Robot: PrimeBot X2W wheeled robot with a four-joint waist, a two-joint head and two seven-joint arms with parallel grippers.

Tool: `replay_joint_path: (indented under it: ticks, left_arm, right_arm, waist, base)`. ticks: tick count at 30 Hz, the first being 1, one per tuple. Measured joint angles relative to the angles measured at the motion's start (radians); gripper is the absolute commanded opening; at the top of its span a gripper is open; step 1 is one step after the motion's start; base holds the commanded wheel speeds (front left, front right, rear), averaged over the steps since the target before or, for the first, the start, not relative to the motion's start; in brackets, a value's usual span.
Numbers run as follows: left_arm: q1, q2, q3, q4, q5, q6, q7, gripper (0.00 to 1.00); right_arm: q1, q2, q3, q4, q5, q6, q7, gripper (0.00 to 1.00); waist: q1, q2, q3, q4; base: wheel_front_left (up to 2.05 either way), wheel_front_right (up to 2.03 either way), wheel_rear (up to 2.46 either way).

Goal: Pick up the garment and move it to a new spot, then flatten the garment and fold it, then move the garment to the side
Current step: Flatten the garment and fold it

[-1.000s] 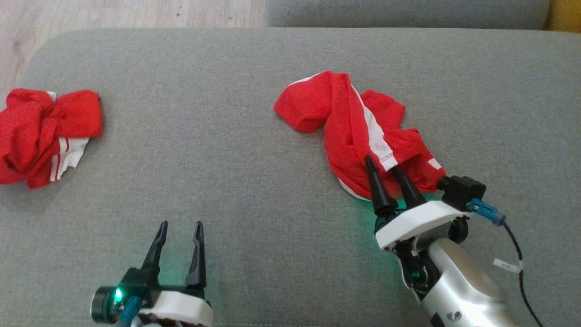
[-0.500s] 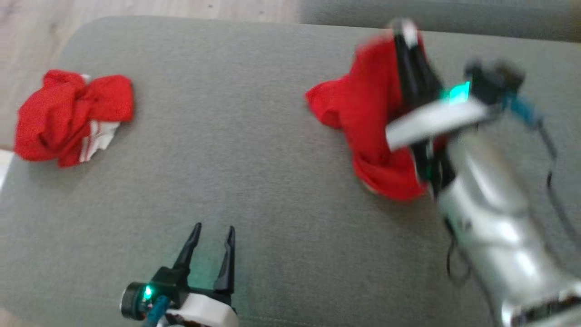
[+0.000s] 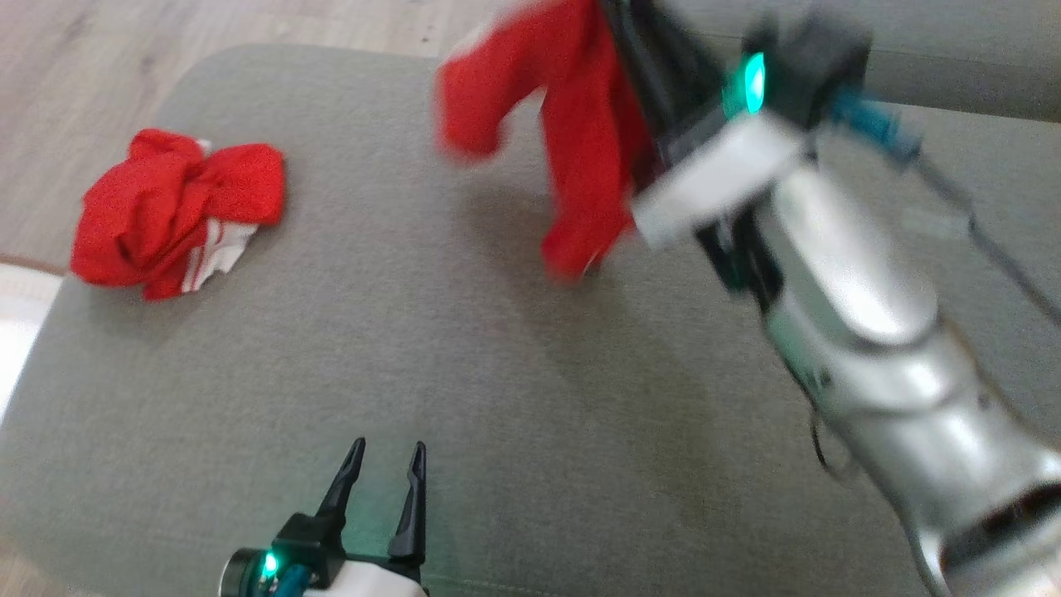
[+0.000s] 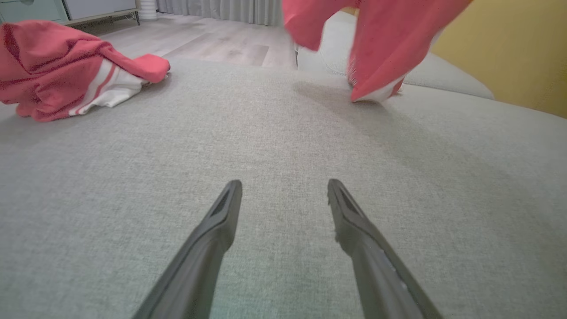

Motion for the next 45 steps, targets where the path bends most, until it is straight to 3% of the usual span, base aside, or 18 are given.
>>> replay_joint_path:
  ticks: [4, 8, 13, 14, 15, 16, 19, 25, 32, 38, 45]
  left_arm:
    - [0.005, 0.000, 0.009, -0.001, 0.000, -0.001, 0.000, 1.00]
    - [0.004, 0.000, 0.019, -0.006, 0.002, 0.000, 0.000, 1.00]
    - [-0.001, 0.000, 0.031, -0.010, 0.004, -0.001, 0.000, 1.00]
    - [-0.004, 0.000, 0.032, -0.010, 0.006, -0.001, 0.000, 1.00]
    - [-0.008, 0.000, 0.034, -0.010, 0.006, -0.001, 0.000, 1.00]
    - [-0.014, 0.000, 0.037, -0.009, 0.006, -0.001, 0.000, 1.00]
    - [-0.025, 0.000, 0.044, -0.009, 0.005, 0.001, 0.000, 1.00]
    - [-0.027, 0.000, 0.058, -0.007, 0.004, 0.018, 0.000, 1.00]
    - [-0.027, 0.000, 0.127, -0.021, 0.039, 0.052, 0.000, 1.00]
    - [-0.012, 0.000, 0.155, -0.027, 0.055, 0.053, 0.000, 1.00]
    - [0.003, 0.000, 0.158, -0.015, 0.035, 0.040, 0.000, 1.00]
  right_arm:
    - [0.192, -0.100, 0.046, 0.050, 0.029, 0.000, 0.001, 0.00]
    - [0.366, -0.204, 0.030, 0.097, 0.061, 0.000, 0.001, 0.00]
    - [0.427, -0.277, -0.037, 0.120, 0.049, 0.000, 0.001, 0.00]
    - [0.427, -0.278, -0.051, 0.122, 0.049, 0.000, 0.001, 0.33]
    - [0.427, -0.278, -0.066, 0.123, 0.048, 0.000, 0.001, 0.33]
    - [0.429, -0.276, -0.080, 0.131, 0.042, 0.000, 0.001, 1.00]
    - [0.450, -0.256, -0.132, 0.159, -0.008, 0.000, 0.001, 1.00]
    - [0.529, -0.148, -0.307, 0.221, -0.189, 0.000, 0.001, 1.00]
    - [0.616, 0.003, -0.553, 0.028, -0.372, 0.000, 0.001, 1.00]
    - [0.739, 0.040, -0.605, 0.001, -0.410, 0.000, 0.001, 1.00]
    - [0.761, 0.047, -0.560, 0.001, -0.356, 0.000, 0.001, 1.00]
  waist:
    - [0.0001, 0.0000, -0.002, -0.044]
    - [0.0000, 0.0000, -0.001, -0.094]
    - [0.0000, 0.0000, 0.005, -0.157]
    - [0.0000, 0.0000, 0.006, -0.168]
    - [0.0001, 0.0000, 0.007, -0.179]
    - [0.0000, 0.0000, 0.008, -0.188]
    - [0.0001, 0.0000, 0.006, -0.211]
    - [0.0001, 0.0000, -0.018, -0.230]
    - [0.0000, 0.0000, -0.051, -0.235]
    - [0.0000, 0.0000, -0.080, -0.235]
    - [0.0001, 0.0000, -0.073, -0.243]
  base:
    - [0.00, 0.00, 0.00]
    - [0.00, 0.00, 0.00]
    - [0.00, 0.00, 0.00]
    - [0.00, 0.00, 0.00]
    - [0.00, 0.00, 0.00]
    - [0.00, 0.00, 0.00]
    - [0.00, 0.00, 0.00]
    - [0.00, 0.00, 0.00]
    - [0.00, 0.00, 0.00]
    - [0.00, 0.00, 0.00]
    - [0.00, 0.00, 0.00]
